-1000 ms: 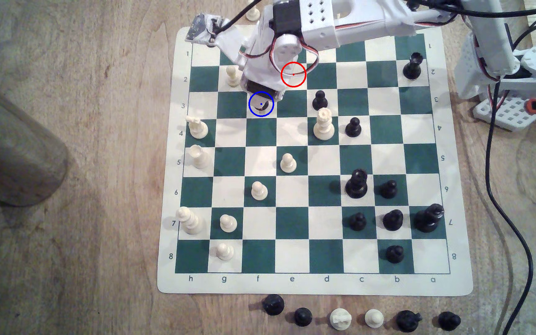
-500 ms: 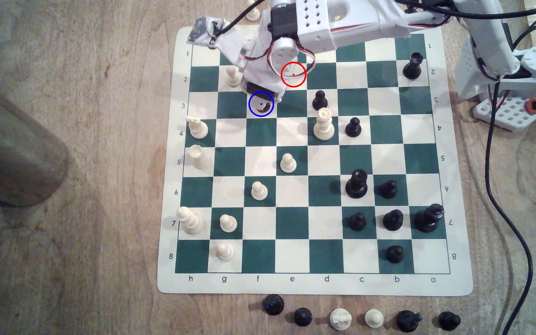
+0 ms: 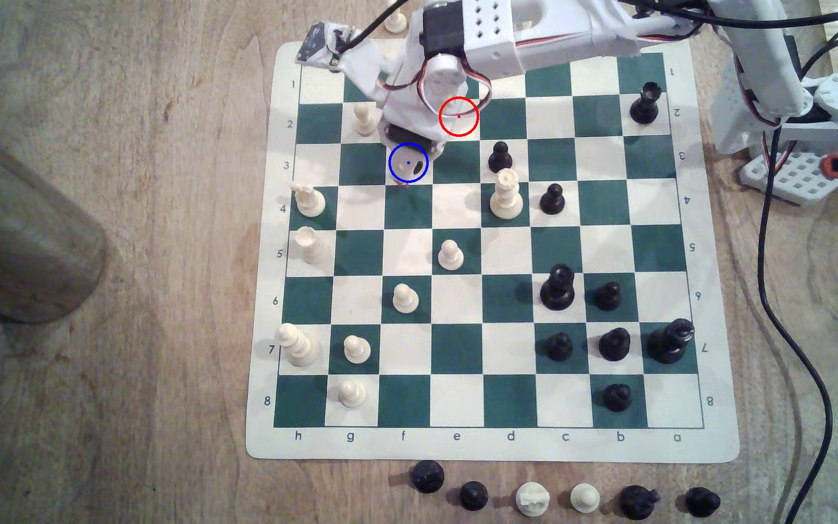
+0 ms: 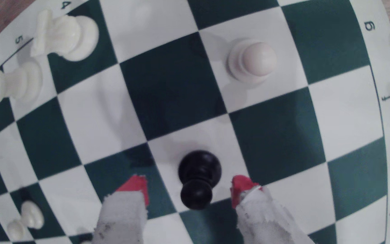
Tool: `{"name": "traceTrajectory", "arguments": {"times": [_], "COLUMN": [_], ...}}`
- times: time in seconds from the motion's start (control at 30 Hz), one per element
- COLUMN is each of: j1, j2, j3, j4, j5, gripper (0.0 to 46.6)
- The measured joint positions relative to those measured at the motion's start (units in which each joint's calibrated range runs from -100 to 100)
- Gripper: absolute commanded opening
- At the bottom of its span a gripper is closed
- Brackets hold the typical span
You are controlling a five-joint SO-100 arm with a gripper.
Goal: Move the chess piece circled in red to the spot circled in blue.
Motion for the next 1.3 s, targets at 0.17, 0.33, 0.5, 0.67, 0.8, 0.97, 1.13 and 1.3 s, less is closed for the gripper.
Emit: {"name": "traceTrajectory", "arguments": {"times": [0.17, 0.33, 0.5, 0.67, 0.8, 0.97, 1.13, 1.3], "j1": [0.7, 0.7, -2.5, -5.2, -5.2, -5.1, -5.2, -6.2], "j2": [0.0, -1.8, -9.1, -17.7, -25.9, -37.7, -52.4, -70.8], "j3": [0.0, 1.5, 8.2, 15.8, 22.9, 31.6, 40.9, 50.2], "j4": [0.6, 0.8, 0.8, 0.8, 1.4, 3.3, 6.4, 12.1], "j5": [0.0, 0.0, 0.0, 0.0, 0.1, 0.6, 0.8, 1.1], "gripper": [26.0, 25.7, 26.0, 26.7, 26.6, 24.1, 24.1, 21.7]}}
